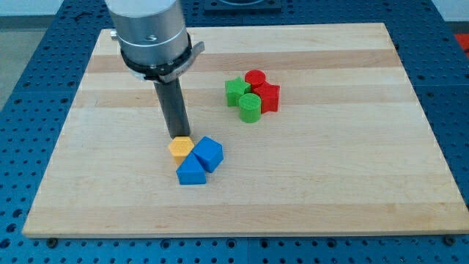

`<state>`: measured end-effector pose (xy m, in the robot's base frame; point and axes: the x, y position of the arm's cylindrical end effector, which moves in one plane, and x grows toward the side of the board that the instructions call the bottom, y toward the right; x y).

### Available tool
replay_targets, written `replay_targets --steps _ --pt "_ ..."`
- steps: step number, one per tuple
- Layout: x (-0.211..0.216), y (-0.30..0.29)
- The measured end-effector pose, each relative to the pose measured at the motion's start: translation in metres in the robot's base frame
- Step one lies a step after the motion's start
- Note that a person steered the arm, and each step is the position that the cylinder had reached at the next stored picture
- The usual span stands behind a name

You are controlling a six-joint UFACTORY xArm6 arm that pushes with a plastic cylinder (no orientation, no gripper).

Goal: Push the yellow heart towards the center

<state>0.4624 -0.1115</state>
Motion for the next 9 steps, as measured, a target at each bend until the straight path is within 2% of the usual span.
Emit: replay_targets --steps 1,6,7,8,9 --pt "-0.034 -0.029" --pt "-0.245 -0.041" --pt "-0.251 -0.07" --pt "-0.235 -0.076" --pt "-0.223 -0.038"
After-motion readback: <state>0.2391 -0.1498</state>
